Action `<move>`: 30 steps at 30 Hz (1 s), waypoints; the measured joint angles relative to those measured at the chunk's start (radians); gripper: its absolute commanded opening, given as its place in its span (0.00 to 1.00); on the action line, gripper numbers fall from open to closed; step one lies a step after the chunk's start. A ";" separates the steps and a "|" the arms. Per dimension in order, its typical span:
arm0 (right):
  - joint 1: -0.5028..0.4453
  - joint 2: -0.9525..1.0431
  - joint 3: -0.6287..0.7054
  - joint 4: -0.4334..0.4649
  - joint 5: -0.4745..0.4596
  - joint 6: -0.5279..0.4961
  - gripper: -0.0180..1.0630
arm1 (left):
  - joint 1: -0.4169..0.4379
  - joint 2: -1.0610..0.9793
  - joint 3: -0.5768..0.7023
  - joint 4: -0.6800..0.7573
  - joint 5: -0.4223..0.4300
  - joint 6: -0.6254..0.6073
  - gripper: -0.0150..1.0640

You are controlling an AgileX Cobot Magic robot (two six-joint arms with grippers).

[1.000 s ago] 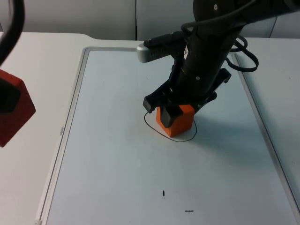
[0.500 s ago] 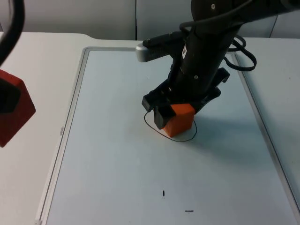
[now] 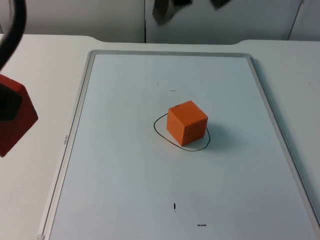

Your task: Pick up one cube with the left hand and another cube with the right hand. First place the cube in the right hand at the target position, then stack the cube in the left hand on top.

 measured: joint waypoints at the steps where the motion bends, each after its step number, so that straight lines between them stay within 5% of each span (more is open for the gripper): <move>1: 0.000 0.000 0.000 0.000 0.000 0.000 0.92 | 0.000 0.000 0.000 0.000 0.000 0.000 0.19; 11: 0.025 -0.437 0.100 -0.008 0.027 -0.032 0.92 | 0.000 0.000 0.000 0.000 0.000 0.000 0.19; 21: 0.025 -0.959 0.551 -0.008 -0.040 -0.018 0.92 | 0.000 0.000 0.000 0.004 -0.005 0.000 0.19; 30: 0.025 -1.289 0.773 -0.008 -0.060 0.035 0.92 | 0.000 0.000 0.000 0.004 -0.083 0.021 0.19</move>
